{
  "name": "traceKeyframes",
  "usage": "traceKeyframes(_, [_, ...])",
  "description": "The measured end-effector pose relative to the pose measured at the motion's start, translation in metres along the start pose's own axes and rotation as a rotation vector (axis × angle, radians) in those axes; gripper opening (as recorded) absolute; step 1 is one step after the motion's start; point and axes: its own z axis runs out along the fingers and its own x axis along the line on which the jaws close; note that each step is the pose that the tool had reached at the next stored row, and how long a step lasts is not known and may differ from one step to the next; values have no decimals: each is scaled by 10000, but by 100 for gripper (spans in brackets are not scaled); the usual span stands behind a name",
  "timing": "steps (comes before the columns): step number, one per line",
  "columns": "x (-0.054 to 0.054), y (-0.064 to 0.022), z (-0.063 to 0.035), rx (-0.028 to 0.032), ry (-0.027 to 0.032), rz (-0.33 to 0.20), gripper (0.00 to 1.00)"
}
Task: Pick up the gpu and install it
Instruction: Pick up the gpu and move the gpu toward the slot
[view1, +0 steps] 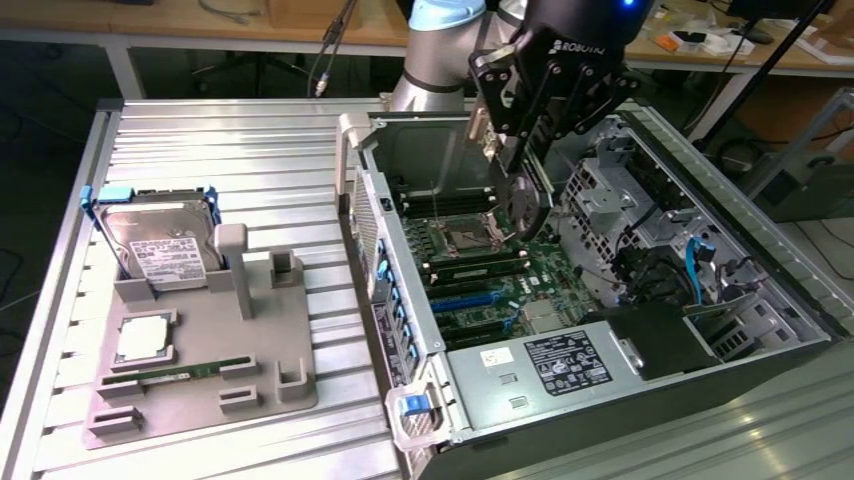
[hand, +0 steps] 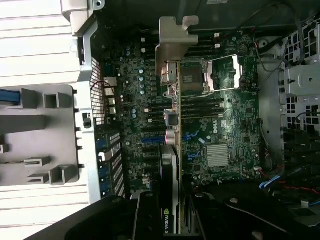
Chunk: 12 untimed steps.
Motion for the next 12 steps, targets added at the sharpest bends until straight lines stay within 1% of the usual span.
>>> traceKeyframes(12, [-31,2,0,1,0,0,27])
